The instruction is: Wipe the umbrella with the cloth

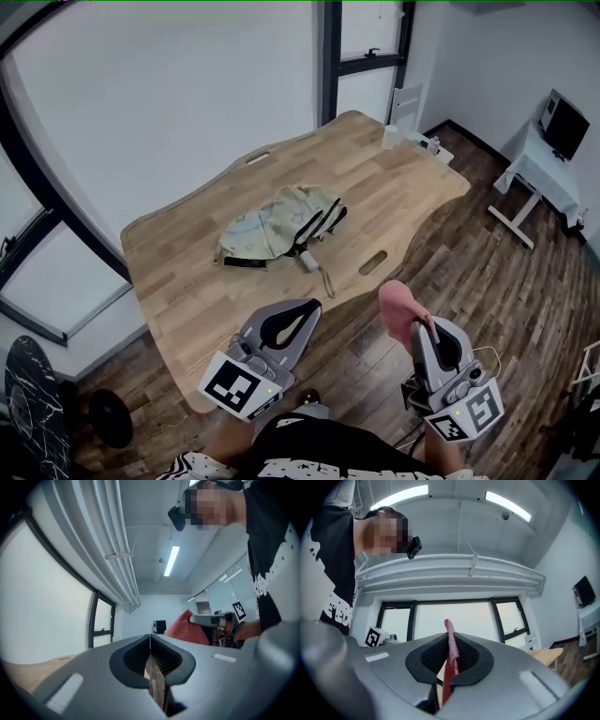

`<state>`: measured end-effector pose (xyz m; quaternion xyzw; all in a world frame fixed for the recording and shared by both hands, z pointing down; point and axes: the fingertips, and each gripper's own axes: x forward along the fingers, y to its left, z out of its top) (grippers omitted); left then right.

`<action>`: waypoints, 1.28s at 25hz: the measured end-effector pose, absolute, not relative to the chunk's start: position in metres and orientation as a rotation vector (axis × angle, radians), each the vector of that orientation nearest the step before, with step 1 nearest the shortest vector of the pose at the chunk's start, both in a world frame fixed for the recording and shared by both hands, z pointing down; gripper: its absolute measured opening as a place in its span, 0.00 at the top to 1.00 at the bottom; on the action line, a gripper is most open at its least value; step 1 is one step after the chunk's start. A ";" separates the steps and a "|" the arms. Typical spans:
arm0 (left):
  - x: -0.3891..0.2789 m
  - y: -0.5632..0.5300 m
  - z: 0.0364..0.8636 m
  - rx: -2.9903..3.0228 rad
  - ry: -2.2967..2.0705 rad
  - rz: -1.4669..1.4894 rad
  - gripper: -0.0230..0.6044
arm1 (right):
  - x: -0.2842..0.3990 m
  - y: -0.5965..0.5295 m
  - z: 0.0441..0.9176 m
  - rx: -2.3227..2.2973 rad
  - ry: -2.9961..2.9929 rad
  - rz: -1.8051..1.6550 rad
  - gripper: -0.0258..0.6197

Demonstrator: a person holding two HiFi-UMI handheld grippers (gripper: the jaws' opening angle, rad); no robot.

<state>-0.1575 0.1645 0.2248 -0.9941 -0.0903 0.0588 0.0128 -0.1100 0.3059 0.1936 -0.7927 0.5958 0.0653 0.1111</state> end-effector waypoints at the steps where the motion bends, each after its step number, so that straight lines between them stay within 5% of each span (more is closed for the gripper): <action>1: -0.153 0.161 0.227 -3.095 -0.278 0.176 0.96 | -0.106 0.301 0.194 -2.312 1.752 0.194 0.92; 13: -0.120 0.120 0.238 -3.098 -0.185 0.156 0.96 | -0.046 0.253 0.208 -2.313 1.761 0.139 0.92; 32: -0.014 0.084 0.248 -3.071 0.565 -0.075 0.96 | 0.126 0.171 0.206 -1.905 2.111 0.052 0.92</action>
